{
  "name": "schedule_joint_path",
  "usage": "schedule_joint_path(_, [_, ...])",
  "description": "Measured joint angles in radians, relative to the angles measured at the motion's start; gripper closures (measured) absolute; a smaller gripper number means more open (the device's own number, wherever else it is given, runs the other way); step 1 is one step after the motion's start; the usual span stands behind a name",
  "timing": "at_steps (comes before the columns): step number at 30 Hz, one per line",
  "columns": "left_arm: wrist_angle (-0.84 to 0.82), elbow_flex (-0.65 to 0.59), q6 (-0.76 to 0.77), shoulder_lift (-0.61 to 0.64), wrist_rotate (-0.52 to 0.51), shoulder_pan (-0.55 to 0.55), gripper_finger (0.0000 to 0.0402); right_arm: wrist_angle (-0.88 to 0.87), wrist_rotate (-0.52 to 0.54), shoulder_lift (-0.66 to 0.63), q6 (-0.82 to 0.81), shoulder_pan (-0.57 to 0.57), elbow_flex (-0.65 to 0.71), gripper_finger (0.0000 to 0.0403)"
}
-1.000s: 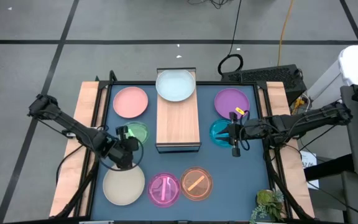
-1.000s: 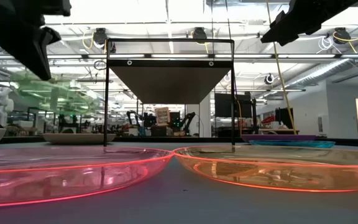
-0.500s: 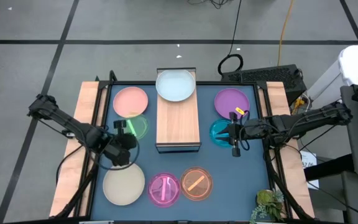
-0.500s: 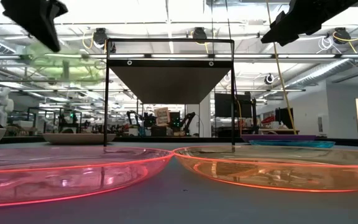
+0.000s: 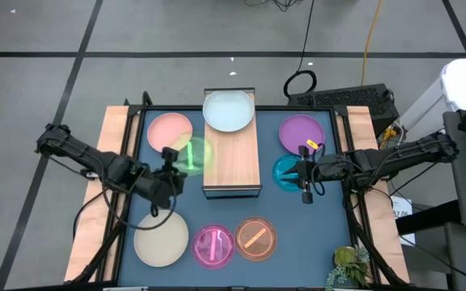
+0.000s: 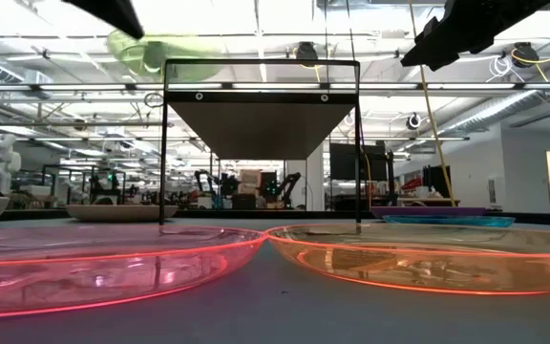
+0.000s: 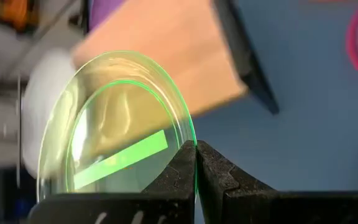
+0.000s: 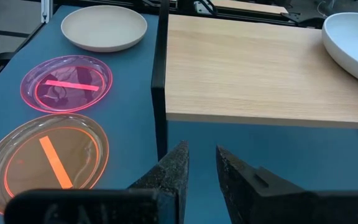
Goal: Place and stack plates onto a shelf
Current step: Put the green plate on the shelf
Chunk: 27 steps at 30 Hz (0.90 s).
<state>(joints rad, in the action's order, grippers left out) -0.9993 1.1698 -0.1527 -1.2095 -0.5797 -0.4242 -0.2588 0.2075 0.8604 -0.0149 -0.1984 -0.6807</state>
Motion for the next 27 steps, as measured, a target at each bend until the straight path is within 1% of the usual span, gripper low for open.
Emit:
schedule_joint_path(5, [0.157,0.0,-0.209,0.0,0.123,0.074,0.0398,0.0,0.0,0.0,0.0,0.0,0.0,0.0337])
schedule_joint_path(10, [0.232,0.0,-0.323,0.0,0.278,0.153,0.0398,0.0,0.0,0.0,0.0,0.0,0.0,0.0337])
schedule_joint_path(14, [0.298,0.0,-0.373,0.0,0.423,0.215,0.0398,0.0,0.0,0.0,0.0,0.0,0.0,0.0337])
schedule_joint_path(17, [0.341,0.0,-0.389,0.0,0.501,0.251,0.0398,0.0,0.0,0.0,0.0,0.0,0.0,0.0337])
schedule_joint_path(22, [0.372,0.0,-0.4,0.0,0.592,0.3,0.0398,0.0,0.0,0.0,0.0,0.0,0.0,0.0337])
schedule_joint_path(27, [0.379,0.0,-0.399,-0.036,0.666,0.351,0.0398,0.0,0.0,0.0,0.0,0.0,0.0,0.0337])
